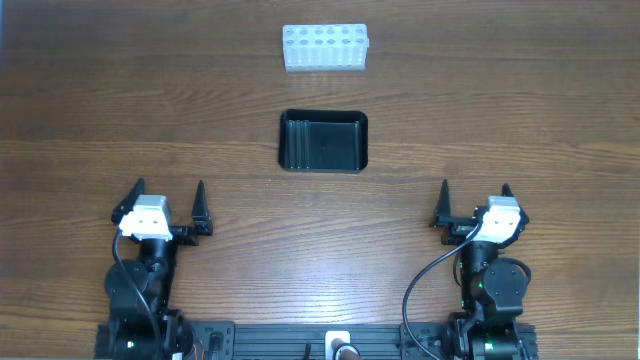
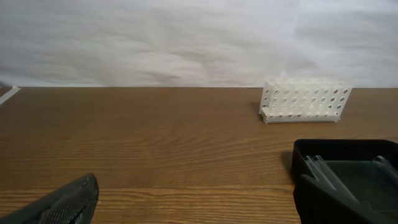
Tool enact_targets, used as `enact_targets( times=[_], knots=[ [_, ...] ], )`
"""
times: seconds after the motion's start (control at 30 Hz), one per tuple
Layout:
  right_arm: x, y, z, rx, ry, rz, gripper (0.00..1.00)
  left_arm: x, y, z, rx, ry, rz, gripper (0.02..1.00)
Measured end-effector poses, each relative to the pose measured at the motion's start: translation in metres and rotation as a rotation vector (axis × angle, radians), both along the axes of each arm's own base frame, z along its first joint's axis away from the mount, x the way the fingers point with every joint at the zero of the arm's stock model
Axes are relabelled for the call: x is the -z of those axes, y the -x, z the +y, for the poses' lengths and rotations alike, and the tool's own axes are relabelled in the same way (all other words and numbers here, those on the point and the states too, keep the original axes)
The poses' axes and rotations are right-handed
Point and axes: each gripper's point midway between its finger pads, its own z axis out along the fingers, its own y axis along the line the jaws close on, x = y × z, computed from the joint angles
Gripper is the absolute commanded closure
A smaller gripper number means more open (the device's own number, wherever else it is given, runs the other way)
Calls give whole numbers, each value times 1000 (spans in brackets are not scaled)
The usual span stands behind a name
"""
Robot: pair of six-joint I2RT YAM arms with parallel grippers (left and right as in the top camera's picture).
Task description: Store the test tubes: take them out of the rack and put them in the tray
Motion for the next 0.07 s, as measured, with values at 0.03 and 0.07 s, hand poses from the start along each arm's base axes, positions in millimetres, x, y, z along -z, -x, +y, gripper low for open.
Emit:
enact_targets(
  times=[0.03, 0.07],
  knots=[
    [0, 0, 0, 0, 0, 0, 7, 0, 0, 0, 0, 0, 0, 18],
    [0, 0, 0, 0, 1, 0, 7, 0, 0, 0, 0, 0, 0, 18]
  ],
)
